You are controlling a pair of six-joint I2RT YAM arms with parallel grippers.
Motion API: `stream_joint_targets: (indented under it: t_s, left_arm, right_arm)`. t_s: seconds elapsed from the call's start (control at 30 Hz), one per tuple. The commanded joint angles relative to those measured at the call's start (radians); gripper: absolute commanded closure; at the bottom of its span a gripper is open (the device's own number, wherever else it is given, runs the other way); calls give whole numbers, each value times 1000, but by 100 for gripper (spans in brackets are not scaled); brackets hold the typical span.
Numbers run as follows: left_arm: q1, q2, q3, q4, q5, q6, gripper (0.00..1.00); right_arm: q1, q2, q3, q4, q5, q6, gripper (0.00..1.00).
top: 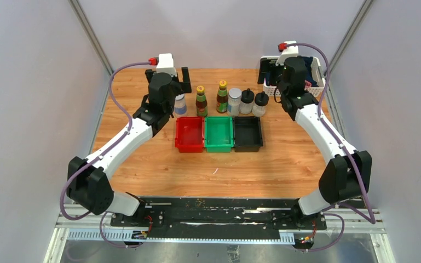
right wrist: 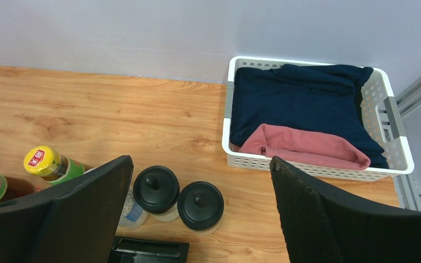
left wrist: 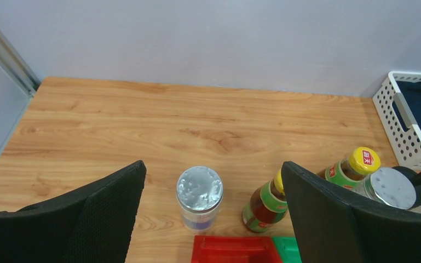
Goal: Organize the condiment bottles
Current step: Pick up the bottle from the center of the board.
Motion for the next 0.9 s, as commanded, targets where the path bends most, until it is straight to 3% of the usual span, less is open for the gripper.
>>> stream_joint_targets:
  t_s: [0.0,0.3,0.87]
  left_arm:
    - [6,25,9,-32,37,-40,0]
    - [6,-4,-16,-27,73,-23,0]
    - [6,-23,-17,-26,62,-20,0]
  right_arm:
    - [18,7,16,-7,-7,29,0]
    - [27,-8,-48,49,-54,-28,0]
    - [27,-12,-54,34,-2,-72,7]
